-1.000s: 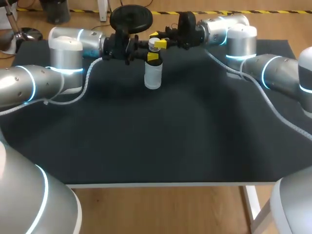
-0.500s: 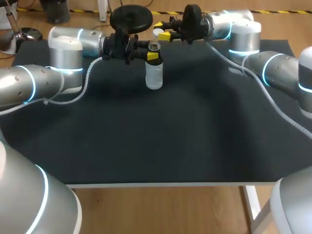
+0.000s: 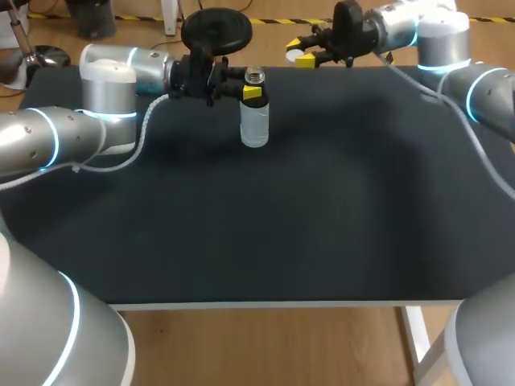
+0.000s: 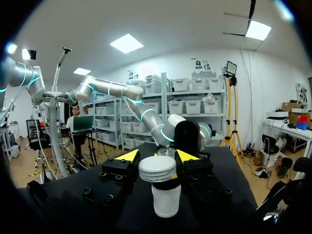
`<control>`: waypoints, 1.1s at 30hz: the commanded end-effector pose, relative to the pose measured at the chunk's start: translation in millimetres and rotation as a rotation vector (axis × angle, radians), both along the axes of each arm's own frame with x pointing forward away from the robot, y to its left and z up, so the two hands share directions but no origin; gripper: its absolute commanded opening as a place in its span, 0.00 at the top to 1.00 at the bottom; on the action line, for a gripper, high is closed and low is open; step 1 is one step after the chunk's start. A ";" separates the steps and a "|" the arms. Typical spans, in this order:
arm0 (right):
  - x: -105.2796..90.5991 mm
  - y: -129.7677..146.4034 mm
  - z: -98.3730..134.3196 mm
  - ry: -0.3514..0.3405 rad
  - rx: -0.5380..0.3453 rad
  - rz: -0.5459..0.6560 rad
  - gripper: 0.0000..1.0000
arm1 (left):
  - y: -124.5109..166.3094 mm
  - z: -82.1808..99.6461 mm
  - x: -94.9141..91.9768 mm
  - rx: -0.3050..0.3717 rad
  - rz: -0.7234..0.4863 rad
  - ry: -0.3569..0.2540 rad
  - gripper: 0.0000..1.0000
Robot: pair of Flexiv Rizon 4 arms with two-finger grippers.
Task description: Unscrew the bottle cap
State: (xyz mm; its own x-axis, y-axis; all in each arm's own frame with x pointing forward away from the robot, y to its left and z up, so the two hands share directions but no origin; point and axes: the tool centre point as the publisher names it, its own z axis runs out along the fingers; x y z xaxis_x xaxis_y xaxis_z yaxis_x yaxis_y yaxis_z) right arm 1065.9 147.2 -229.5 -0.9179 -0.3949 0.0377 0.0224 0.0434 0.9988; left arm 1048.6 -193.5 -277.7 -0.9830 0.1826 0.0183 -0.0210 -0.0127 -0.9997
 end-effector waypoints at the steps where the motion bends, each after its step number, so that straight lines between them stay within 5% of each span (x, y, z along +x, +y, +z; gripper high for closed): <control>1: -12.3 -19.4 -7.2 -0.005 -0.040 -0.252 1.00 | -0.4 -0.6 2.5 -0.001 -0.005 0.001 1.00; 16: -37.0 -70.6 -61.9 0.014 -0.154 -0.659 1.00 | -0.4 -0.6 2.5 -0.001 -0.005 0.001 1.00; 33: -53.2 -85.8 -103.9 0.111 -0.265 -0.758 1.00 | -0.4 -0.6 2.5 -0.001 -0.005 0.001 1.00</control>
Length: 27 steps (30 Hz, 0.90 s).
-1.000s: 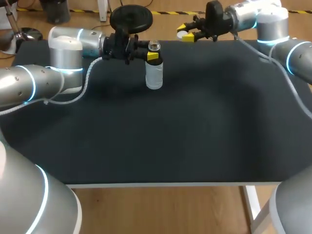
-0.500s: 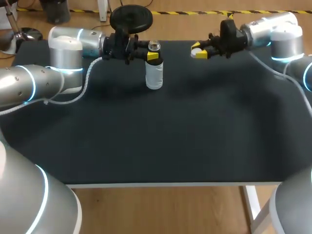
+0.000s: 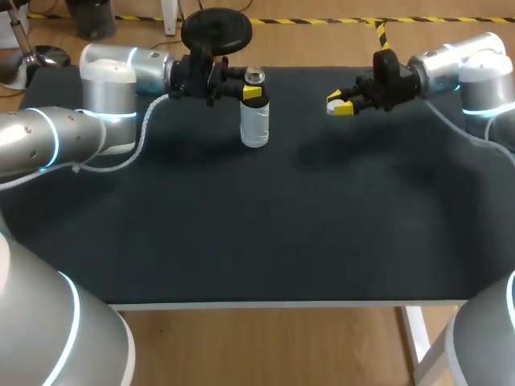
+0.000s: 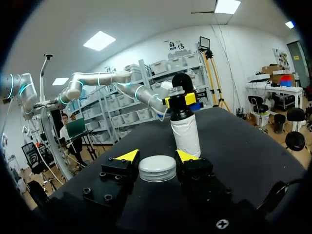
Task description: Unscrew the bottle cap
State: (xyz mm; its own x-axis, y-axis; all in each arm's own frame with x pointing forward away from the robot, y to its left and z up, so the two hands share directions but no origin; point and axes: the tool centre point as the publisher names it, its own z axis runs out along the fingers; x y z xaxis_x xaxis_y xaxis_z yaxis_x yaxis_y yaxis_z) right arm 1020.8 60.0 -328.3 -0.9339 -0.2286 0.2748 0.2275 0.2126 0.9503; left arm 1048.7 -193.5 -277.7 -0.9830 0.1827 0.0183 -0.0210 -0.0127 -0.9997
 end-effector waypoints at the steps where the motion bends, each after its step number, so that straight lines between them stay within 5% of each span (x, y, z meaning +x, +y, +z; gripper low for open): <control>1: -8.3 1.5 -8.3 -0.110 -0.150 -0.589 1.00 | -0.4 -0.6 2.4 -0.001 -0.005 0.001 1.00; 7: -11.0 -0.6 -17.2 -0.059 -0.125 -0.604 1.00 | -0.4 -0.6 2.4 -0.001 -0.005 0.001 1.00; 8: -11.8 -0.9 -16.9 -0.054 -0.124 -0.608 0.88 | -0.4 -0.6 2.4 -0.001 -0.005 0.001 1.00; 10: -13.1 -1.8 -15.9 -0.046 -0.120 -0.611 0.07 | -0.4 -0.6 2.4 -0.001 -0.005 0.001 1.00; 11: -13.4 -1.9 -15.5 -0.044 -0.119 -0.612 0.00 | -0.4 -0.6 2.4 -0.001 -0.005 0.001 1.00; 24: -9.5 -2.6 -8.0 -0.051 -0.113 -0.625 0.00 | -0.4 -0.6 2.4 -0.001 -0.005 0.001 1.00; 25: -9.1 -2.5 -7.9 -0.051 -0.113 -0.626 0.00 | -0.4 -0.6 2.4 -0.001 -0.005 0.001 0.92; 26: -8.3 -2.3 -7.6 -0.051 -0.112 -0.627 0.00 | -0.4 -0.6 2.4 -0.001 -0.005 0.001 0.60; 27: -7.9 -2.2 -7.2 -0.051 -0.112 -0.628 0.00 | -0.4 -0.6 2.4 -0.001 -0.005 0.001 0.08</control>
